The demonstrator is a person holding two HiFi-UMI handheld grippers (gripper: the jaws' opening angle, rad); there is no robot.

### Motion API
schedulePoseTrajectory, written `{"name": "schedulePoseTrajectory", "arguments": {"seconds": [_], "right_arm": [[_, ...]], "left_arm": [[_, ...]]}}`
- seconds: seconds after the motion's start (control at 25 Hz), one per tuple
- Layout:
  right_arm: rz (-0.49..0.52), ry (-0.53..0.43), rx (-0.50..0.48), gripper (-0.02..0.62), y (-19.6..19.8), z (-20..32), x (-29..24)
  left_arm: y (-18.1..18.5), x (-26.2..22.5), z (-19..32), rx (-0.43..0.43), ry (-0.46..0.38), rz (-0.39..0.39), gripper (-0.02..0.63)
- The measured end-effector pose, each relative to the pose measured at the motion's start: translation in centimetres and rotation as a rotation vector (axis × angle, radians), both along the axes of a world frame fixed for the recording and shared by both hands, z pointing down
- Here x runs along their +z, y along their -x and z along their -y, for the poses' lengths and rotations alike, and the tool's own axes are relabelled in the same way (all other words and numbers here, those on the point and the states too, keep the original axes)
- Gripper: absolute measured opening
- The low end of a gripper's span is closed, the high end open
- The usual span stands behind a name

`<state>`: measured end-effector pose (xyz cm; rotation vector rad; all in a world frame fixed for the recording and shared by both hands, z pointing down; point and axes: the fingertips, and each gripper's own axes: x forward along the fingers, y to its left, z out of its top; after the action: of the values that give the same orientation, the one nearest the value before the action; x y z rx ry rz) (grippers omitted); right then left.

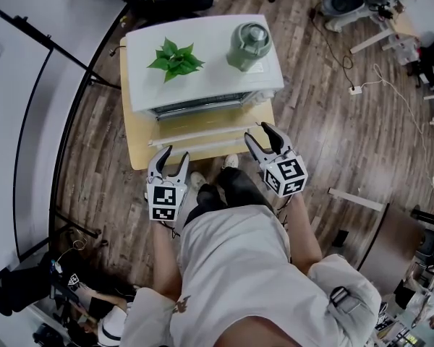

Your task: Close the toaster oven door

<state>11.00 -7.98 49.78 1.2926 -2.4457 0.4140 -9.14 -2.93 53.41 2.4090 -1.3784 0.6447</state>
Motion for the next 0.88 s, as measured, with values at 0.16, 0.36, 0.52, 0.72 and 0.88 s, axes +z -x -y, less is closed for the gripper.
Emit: {"name": "schedulePoseTrajectory", "arguments": {"seconds": [0.16, 0.36, 0.52, 0.72, 0.88], "right_arm": [[-0.043, -0.036, -0.072, 0.238, 1.4, -0.6, -0.7], [-0.062, -0.048, -0.123, 0.241, 3.1, -0.5, -0.6], [-0.086, -0.059, -0.164, 0.242, 4.3, -0.4, -0.6], [-0.103, -0.057, -0.200, 0.241, 5.1, -0.3, -0.4], [-0.115, -0.052, -0.215, 0.241, 5.4, -0.1, 0.0]], "left_arm": [[0.2, -0.7, 0.8, -0.013, -0.016, -0.018, 0.181], [0.4, -1.4, 2.0, -0.018, -0.037, -0.033, 0.179], [0.5, -1.7, 2.6, -0.021, -0.044, -0.034, 0.179], [0.6, -2.1, 3.0, -0.027, -0.049, -0.030, 0.179], [0.7, -2.3, 3.3, -0.031, -0.052, -0.032, 0.181]]}}
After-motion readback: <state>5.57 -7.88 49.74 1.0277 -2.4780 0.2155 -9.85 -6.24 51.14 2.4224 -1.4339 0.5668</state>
